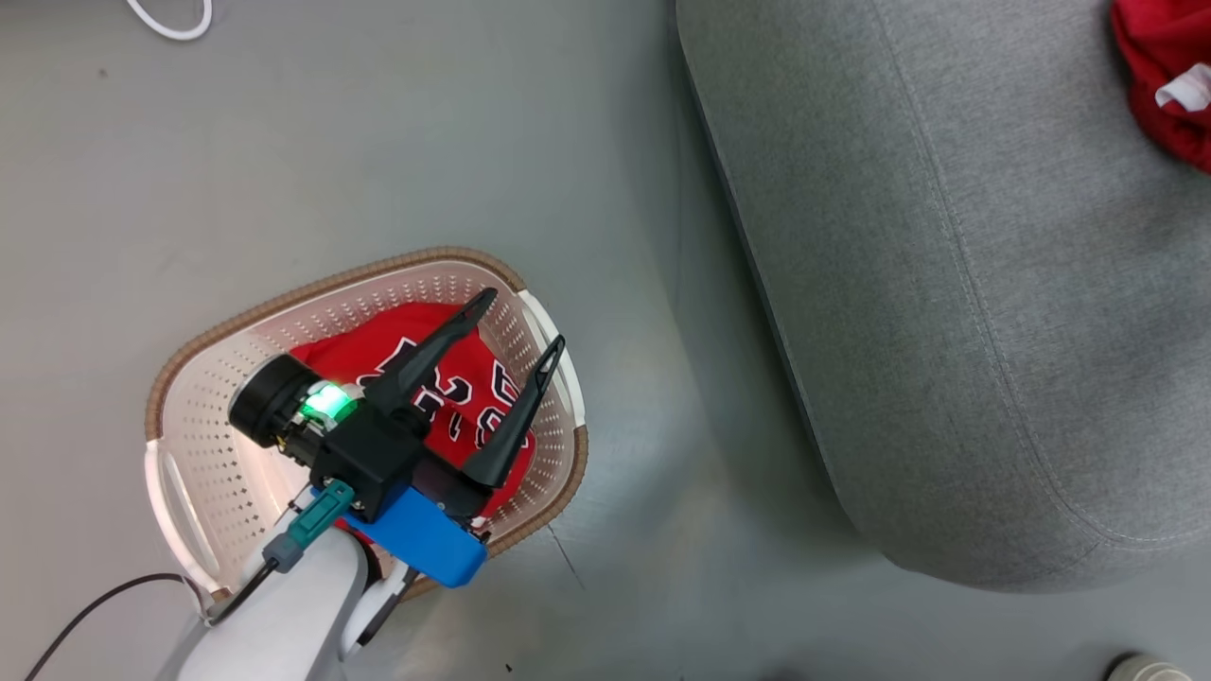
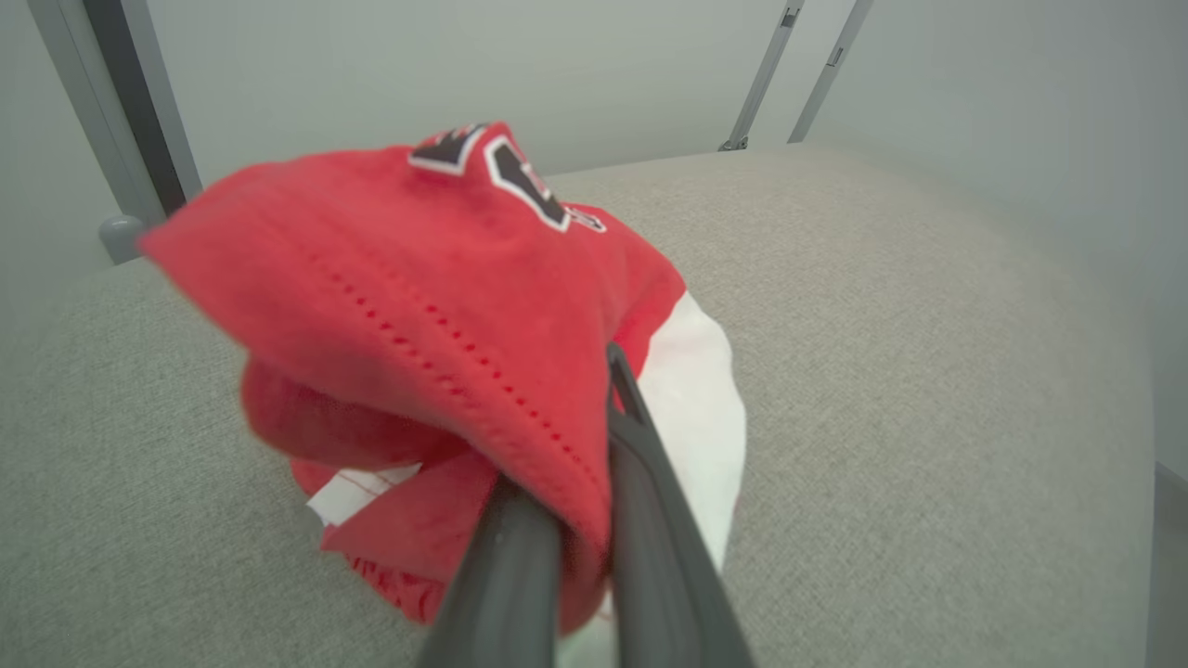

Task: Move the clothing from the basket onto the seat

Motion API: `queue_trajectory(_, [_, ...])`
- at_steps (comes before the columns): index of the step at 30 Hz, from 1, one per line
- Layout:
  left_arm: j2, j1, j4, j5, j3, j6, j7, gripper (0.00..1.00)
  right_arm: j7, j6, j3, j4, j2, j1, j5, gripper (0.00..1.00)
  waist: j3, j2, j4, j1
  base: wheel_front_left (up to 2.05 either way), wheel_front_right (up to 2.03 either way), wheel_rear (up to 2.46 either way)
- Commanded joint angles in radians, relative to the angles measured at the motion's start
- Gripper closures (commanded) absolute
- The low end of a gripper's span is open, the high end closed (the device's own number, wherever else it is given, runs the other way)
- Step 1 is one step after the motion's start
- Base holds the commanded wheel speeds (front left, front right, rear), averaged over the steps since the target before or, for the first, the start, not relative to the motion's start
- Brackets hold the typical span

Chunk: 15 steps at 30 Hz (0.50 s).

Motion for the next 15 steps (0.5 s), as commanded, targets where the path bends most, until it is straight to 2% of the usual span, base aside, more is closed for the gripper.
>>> queue_trajectory(1, [0.001, 0.009, 0.002, 0.001, 0.001, -0.001, -0.003, 0.00, -0.005, 0.000, 0.000, 0.004, -0.001, 0.006, -0.003, 0.80, -0.010, 0.0000, 0.002, -0.0002, 0.00, 0.00, 0.00])
queue_trajectory(2, [-0.002, 0.011, 0.007, 0.000, -0.002, -0.001, -0.003, 0.00, -0.008, 0.000, 0.001, 0.014, -0.003, 0.011, -0.016, 0.56, -0.018, 0.0000, 0.001, -0.0002, 0.00, 0.00, 0.00])
queue_trajectory(3, [-0.006, 0.013, 0.011, -0.002, -0.005, -0.002, -0.003, 0.00, -0.010, 0.000, 0.000, 0.021, -0.004, 0.016, -0.023, 0.00, -0.027, 0.0000, 0.001, -0.0002, 0.00, 0.00, 0.00])
queue_trajectory(8, [-0.041, 0.034, 0.035, -0.017, -0.008, -0.003, -0.003, 0.00, -0.014, 0.000, 0.003, 0.050, -0.005, 0.030, -0.065, 0.00, -0.100, 0.0000, 0.008, -0.0002, 0.00, 0.00, 0.00])
queue_trajectory(15, [-0.109, 0.124, 0.076, -0.044, 0.015, -0.004, -0.003, 0.00, -0.021, 0.000, 0.064, 0.052, 0.008, 0.118, -0.102, 0.00, -0.274, 0.0000, 0.033, -0.0002, 0.00, 0.00, 0.00])
